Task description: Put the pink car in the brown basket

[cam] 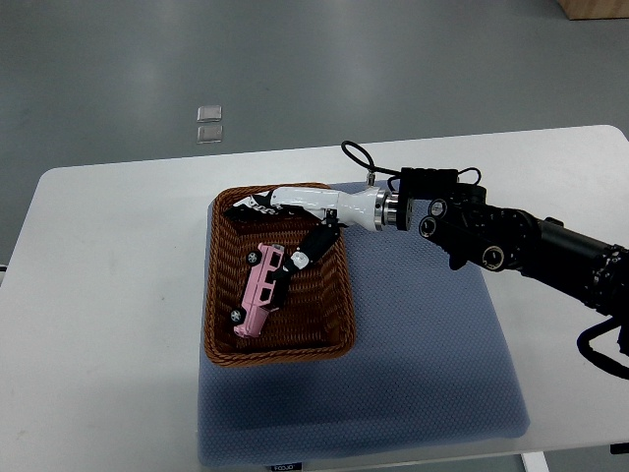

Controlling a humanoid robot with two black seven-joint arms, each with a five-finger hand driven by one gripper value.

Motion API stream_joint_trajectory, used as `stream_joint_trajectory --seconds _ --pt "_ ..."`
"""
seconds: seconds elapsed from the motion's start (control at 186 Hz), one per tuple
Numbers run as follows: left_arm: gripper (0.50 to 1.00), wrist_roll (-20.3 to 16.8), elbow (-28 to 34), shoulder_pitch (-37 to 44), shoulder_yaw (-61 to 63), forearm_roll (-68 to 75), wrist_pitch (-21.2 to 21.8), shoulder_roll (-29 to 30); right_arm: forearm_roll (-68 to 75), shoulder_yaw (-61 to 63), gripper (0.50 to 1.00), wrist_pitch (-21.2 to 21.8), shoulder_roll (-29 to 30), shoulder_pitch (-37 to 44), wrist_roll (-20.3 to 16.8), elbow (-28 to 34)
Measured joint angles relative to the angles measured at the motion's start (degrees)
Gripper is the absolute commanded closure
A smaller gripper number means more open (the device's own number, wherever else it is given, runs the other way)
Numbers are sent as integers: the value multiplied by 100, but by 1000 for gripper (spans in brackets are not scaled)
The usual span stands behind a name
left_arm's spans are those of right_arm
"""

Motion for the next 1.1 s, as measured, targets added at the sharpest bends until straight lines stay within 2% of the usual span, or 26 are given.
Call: stream_joint_trajectory --seconds 0.177,0.284,0.445,0.67,0.874,1.099 --pt "500 0 0 -1 0 0 0 0 209 313 599 88 -175 31 -10 -1" --pt "500 0 0 0 0 0 0 0 596 542 597 372 -359 38 -202 -6" --pt "500 0 0 -1 0 0 0 0 1728 756 597 901 -691 21 -866 -44" --pt "500 0 0 -2 0 0 0 0 3277 777 597 1052 -1100 -113 -1566 -311" --pt "500 0 0 -1 0 0 0 0 5151 787 595 1340 -1274 -410 -2443 -866" --pt "500 0 0 -1 -1 0 0 0 6604 787 595 1348 -1285 -678 -2859 -1021"
